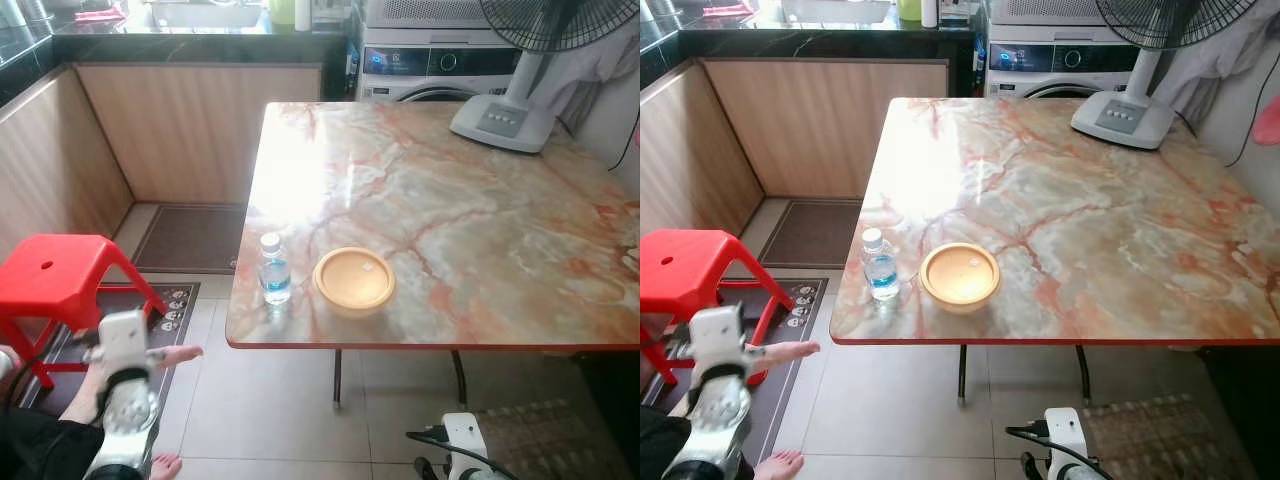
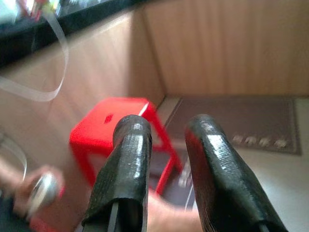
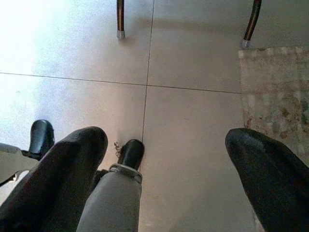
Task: Restocking fridge
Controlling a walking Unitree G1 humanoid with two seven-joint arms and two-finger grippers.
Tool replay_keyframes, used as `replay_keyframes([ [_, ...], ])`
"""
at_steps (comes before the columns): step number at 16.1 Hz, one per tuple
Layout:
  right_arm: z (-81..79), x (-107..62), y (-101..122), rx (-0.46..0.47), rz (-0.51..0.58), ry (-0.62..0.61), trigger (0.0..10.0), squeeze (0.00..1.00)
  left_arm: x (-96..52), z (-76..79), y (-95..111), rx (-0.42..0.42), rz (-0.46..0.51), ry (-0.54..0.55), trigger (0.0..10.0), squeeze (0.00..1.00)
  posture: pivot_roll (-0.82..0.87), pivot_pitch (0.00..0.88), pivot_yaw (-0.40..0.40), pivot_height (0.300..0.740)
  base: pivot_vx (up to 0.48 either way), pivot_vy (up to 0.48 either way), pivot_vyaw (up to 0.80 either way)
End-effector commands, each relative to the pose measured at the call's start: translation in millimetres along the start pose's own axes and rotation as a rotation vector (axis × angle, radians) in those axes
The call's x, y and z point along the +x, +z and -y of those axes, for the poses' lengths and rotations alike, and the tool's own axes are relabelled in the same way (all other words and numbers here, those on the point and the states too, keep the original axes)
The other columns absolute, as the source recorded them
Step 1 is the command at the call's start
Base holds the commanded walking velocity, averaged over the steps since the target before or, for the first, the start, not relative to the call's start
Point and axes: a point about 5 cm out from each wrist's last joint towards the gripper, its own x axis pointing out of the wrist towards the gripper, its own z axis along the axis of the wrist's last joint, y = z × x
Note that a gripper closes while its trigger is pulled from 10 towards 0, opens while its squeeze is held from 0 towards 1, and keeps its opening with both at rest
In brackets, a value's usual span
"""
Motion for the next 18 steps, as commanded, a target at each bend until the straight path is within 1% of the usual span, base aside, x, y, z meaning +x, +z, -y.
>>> replay_keyframes([
  [1, 1.6, -0.3, 0.9, 0.010, 0.008, -0.004, 10.0, 0.00, 9.4, 7.6, 20.3, 0.042, 0.104, -0.029, 10.0, 0.00, 0.07, 0.000, -0.027, 0.740, 0.000, 0.000, 0.00],
  [3, 1.5, -0.2, 0.9, 0.006, 0.008, -0.003, 10.0, 0.00, 25.9, 16.4, 55.2, 0.023, 0.232, -0.047, 10.0, 0.00, 0.07, 0.000, -0.029, 0.740, 0.000, 0.000, 0.00],
  [4, 1.4, -0.2, 1.0, 0.004, 0.008, -0.003, 10.0, 0.00, 34.1, 23.0, 82.9, 0.033, 0.346, -0.093, 10.0, 0.00, 0.06, 0.000, -0.028, 0.740, 0.000, 0.000, 0.00],
  [5, 1.4, -0.2, 1.0, 0.003, 0.008, -0.003, 10.0, 0.00, 36.8, 24.9, 97.9, 0.048, 0.411, -0.099, 10.0, 0.00, 0.07, 0.000, -0.027, 0.740, 0.000, 0.000, 0.00],
  [6, 1.4, -0.2, 1.1, 0.000, 0.007, -0.003, 10.0, 0.00, 39.7, 25.8, 118.1, 0.058, 0.490, -0.091, 10.0, 0.00, 0.06, 0.000, -0.027, 0.740, 0.000, 0.000, 0.00],
  [7, 1.2, -0.2, 1.2, -0.002, 0.007, -0.003, 10.0, 0.00, 43.1, 25.2, 143.8, 0.025, 0.563, -0.073, 10.0, 0.00, 0.06, 0.000, -0.027, 0.740, 0.000, 0.000, 0.00],
  [8, 1.2, -0.2, 1.3, -0.003, 0.007, -0.002, 10.0, 0.00, 46.4, 27.4, 154.2, 0.004, 0.563, -0.096, 10.0, 0.00, 0.06, 0.000, -0.027, 0.740, 0.000, 0.000, 0.00],
  [9, 1.1, -0.2, 1.3, -0.004, 0.007, -0.001, 10.0, 0.00, 49.9, 33.2, 162.2, -0.022, 0.541, -0.152, 10.0, 0.00, 0.07, 0.000, -0.029, 0.740, 0.000, 0.000, 0.00],
  [10, 0.9, -0.1, 1.2, -0.006, 0.006, -0.001, 10.0, 0.00, 52.6, 44.4, 172.2, -0.055, 0.501, -0.264, 10.0, 0.00, 0.07, 0.000, -0.028, 0.740, 0.000, 0.000, 0.00],
  [11, 0.8, -0.1, 1.3, -0.008, 0.005, 0.000, 10.0, 0.00, 54.2, 49.5, 177.6, -0.058, 0.466, -0.311, 10.0, 0.00, 0.07, 0.000, -0.028, 0.740, 0.000, 0.000, 0.00],
  [12, 0.9, -0.1, 1.4, -0.013, 0.004, 0.001, 10.0, 0.00, 55.7, 61.4, 183.3, -0.098, 0.350, -0.439, 10.0, 0.00, 0.07, 0.000, -0.028, 0.740, 0.000, 0.000, 0.00],
  [13, 1.0, -0.1, 1.3, -0.016, 0.003, 0.001, 10.0, 0.00, 56.1, 66.3, 183.7, -0.097, 0.295, -0.497, 10.0, 0.00, 0.07, 0.000, -0.028, 0.740, 0.000, 0.000, 0.00],
  [14, 1.0, -0.1, 1.3, -0.017, 0.002, 0.001, 10.0, 0.00, 57.2, 67.4, 184.2, -0.117, 0.225, -0.537, 10.0, 0.00, 0.07, 0.000, -0.027, 0.740, 0.000, 0.000, 0.00],
  [15, 1.0, -0.1, 1.2, -0.018, 0.002, 0.001, 10.0, 0.00, 55.2, 71.0, 186.5, -0.151, 0.154, -0.620, 10.0, 0.00, 0.07, 0.000, -0.027, 0.740, 0.000, 0.000, 0.00],
  [16, 1.1, -0.2, 1.2, -0.022, 0.001, 0.001, 10.0, 0.00, 50.1, 74.6, 189.0, -0.170, 0.108, -0.708, 10.0, 0.00, 0.07, 0.000, -0.027, 0.740, 0.000, 0.000, 0.00],
  [17, 1.2, -0.2, 1.4, -0.027, 0.001, 0.001, 10.0, 0.00, 44.0, 77.0, 190.5, -0.149, 0.091, -0.786, 10.0, 0.00, 0.07, 0.000, -0.028, 0.740, 0.000, 0.000, 0.00],
  [18, 1.1, -0.1, 1.6, -0.029, 0.000, 0.001, 10.0, 0.00, 34.5, 77.7, 194.8, -0.115, 0.061, -0.890, 10.0, 0.00, 0.07, 0.000, -0.028, 0.740, 0.000, 0.000, 0.00],
])
